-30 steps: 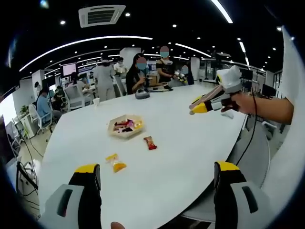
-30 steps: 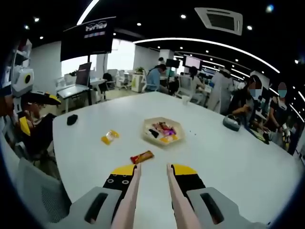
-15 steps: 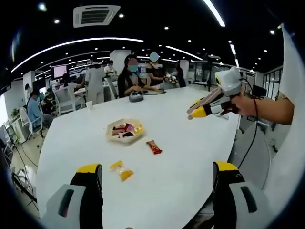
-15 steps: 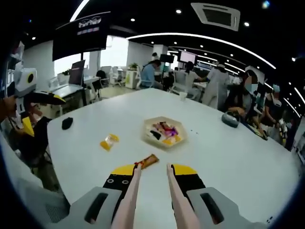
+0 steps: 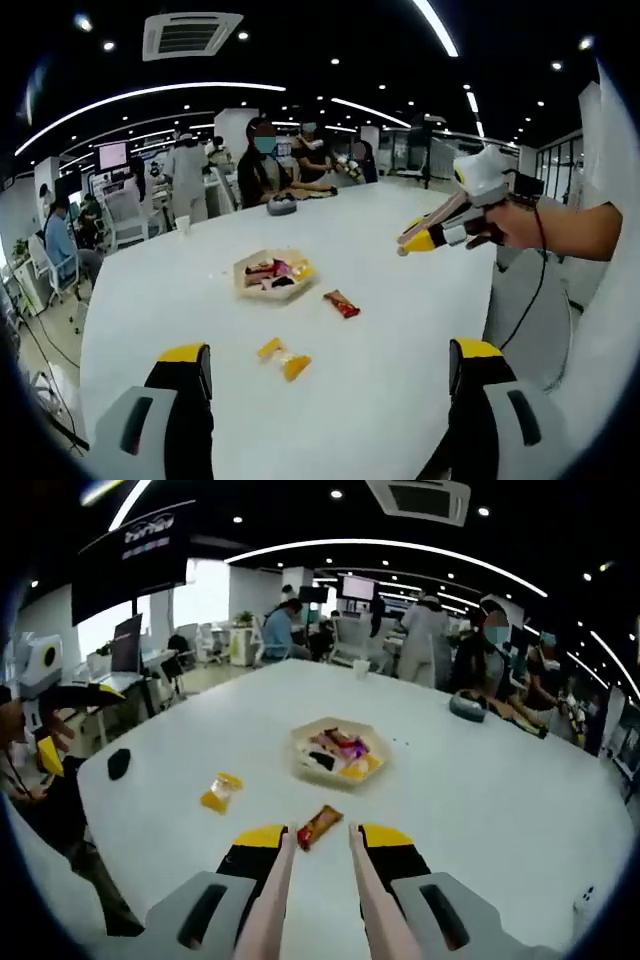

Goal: Place the target food into the container with the food tongs after gripping and lifting it, then release it inside without dropping or visibly crushing the food.

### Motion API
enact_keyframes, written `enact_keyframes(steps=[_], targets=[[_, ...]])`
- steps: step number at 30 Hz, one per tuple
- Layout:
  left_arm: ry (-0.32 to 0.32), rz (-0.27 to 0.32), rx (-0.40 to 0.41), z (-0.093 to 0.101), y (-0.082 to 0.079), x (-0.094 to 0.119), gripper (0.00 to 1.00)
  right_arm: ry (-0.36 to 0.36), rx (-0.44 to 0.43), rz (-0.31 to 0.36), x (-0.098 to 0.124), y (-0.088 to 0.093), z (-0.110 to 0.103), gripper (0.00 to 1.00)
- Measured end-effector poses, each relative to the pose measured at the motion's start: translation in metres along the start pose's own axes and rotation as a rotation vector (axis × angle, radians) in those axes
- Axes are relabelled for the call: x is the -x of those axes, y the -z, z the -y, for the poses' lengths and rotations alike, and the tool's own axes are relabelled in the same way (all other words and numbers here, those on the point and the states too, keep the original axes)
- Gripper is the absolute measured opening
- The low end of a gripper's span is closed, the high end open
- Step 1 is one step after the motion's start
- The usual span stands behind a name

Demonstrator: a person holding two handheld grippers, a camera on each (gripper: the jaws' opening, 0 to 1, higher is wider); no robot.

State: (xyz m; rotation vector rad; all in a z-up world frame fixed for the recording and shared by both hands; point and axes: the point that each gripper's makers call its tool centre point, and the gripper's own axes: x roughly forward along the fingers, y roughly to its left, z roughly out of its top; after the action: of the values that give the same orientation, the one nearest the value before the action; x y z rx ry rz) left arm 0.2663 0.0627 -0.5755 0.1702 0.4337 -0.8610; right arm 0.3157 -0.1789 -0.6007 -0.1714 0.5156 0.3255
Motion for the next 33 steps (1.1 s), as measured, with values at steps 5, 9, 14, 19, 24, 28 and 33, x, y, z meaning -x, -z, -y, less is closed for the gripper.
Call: enact_keyframes(steps=[5, 9, 14, 19, 24, 28, 33], targets=[[0.028, -0.011, -0.011, 0.000, 0.004, 0.001, 0.99, 0.016, -0.034, -0.006, -0.015, -0.001, -0.004, 0.27], [0.028, -0.037, -0.014, -0.004, 0.010, 0.000, 0.99, 0.004, -0.055, -0.006, -0.037, -0.002, -0.009, 0.27], [0.012, -0.049, 0.013, -0.008, 0.017, 0.000, 0.99, 0.025, -0.083, -0.037, -0.062, 0.009, -0.007, 0.27], [-0.024, -0.068, 0.022, -0.019, 0.021, 0.006, 0.99, 0.053, -0.166, -0.099, -0.095, 0.030, -0.004, 0.27], [-0.027, -0.070, 0.019, -0.022, 0.023, 0.011, 0.99, 0.112, -0.312, -0.130, -0.122, 0.047, 0.004, 0.26], [-0.034, -0.087, 0.034, -0.026, 0.028, 0.012, 0.99, 0.185, -0.418, -0.149, -0.133, 0.057, 0.012, 0.26], [-0.051, -0.102, 0.053, -0.033, 0.033, 0.013, 0.99, 0.228, -0.462, -0.141, -0.143, 0.059, 0.015, 0.26]])
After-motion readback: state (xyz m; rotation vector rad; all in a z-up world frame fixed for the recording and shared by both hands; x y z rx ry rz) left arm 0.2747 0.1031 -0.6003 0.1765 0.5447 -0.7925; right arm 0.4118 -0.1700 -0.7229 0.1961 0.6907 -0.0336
